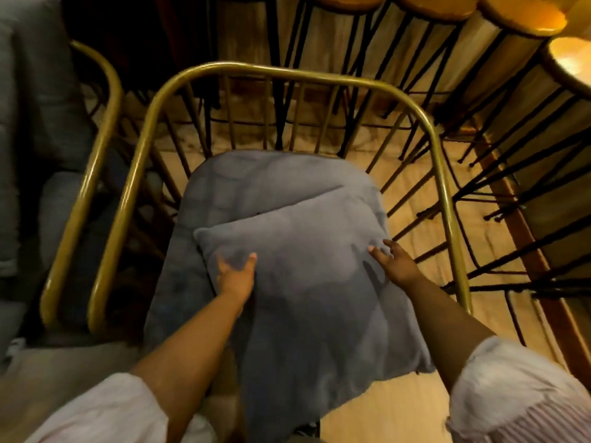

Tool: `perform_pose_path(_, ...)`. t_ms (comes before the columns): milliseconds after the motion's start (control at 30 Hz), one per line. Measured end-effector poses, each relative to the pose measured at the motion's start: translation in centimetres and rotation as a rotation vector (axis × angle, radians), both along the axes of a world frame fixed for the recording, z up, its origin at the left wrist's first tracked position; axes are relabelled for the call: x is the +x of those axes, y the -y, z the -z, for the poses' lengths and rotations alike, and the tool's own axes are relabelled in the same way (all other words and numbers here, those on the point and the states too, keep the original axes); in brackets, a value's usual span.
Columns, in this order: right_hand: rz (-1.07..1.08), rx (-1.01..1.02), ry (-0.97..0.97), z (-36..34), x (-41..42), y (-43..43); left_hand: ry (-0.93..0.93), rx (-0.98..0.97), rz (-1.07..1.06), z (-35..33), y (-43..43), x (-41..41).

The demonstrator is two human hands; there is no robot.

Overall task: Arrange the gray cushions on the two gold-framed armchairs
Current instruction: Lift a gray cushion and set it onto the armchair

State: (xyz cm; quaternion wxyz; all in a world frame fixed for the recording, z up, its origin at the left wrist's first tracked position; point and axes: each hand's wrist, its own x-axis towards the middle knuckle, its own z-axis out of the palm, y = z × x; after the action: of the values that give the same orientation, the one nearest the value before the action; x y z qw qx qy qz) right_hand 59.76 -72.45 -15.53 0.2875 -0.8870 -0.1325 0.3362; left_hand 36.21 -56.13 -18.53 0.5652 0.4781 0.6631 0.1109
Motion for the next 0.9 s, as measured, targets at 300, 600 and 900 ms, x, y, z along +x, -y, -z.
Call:
perform_pose_path(300,-0.015,-0.048,-0.163,4.5,4.6,2.4,0.088,-0.182,-0.216,6.0,3.1,-2.4)
perform_pose_path(600,0.152,0.075,-0.22,4.9,4.3,2.5,0.158,-0.065,-0.29,4.8,2.5,-1.3)
perform_pose_path(900,0.334,0.296,-0.182,3.3,1.7,0.6,0.135,0.151,-0.058,0.3,-5.1,0.8)
